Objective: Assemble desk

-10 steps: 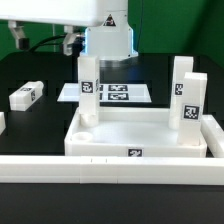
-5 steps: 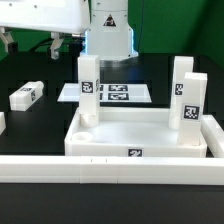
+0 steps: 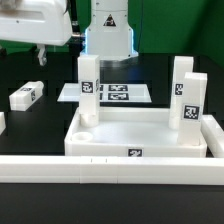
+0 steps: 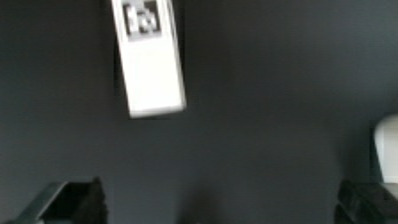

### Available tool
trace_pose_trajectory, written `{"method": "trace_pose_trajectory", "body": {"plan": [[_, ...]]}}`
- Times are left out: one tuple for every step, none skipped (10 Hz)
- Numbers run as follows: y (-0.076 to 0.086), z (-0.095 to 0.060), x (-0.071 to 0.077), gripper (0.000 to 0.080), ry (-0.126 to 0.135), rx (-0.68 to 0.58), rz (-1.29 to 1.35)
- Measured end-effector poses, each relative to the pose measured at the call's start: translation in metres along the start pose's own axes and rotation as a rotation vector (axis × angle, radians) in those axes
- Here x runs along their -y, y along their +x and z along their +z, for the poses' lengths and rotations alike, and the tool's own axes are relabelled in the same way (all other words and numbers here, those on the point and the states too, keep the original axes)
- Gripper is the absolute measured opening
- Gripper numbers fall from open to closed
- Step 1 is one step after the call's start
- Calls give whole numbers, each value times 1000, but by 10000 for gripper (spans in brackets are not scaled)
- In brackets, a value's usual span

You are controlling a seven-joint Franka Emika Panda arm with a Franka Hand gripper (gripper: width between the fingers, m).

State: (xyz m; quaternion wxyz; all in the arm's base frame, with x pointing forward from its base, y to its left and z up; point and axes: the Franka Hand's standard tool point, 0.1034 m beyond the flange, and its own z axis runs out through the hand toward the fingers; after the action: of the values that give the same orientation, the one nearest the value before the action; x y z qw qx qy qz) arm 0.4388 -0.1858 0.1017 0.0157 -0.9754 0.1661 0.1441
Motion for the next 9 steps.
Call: {"method": "trace_pose_trajectory", "body": {"plan": [[-3,3,-1,649,2,87,6],[-2,3,-2,649,-3,137,6],[-7,4,-2,649,1,223,12],[-8,6,-5,649,-1,292,12],[-9,12,-10,649,-2,346,-3],[-10,16,-13,649,-3,377,-23],[-14,18,-14,649,10,443,-47],[-14,21,-15,649,13,493,-53],[-15,22,-15,649,10,534,-44]]}}
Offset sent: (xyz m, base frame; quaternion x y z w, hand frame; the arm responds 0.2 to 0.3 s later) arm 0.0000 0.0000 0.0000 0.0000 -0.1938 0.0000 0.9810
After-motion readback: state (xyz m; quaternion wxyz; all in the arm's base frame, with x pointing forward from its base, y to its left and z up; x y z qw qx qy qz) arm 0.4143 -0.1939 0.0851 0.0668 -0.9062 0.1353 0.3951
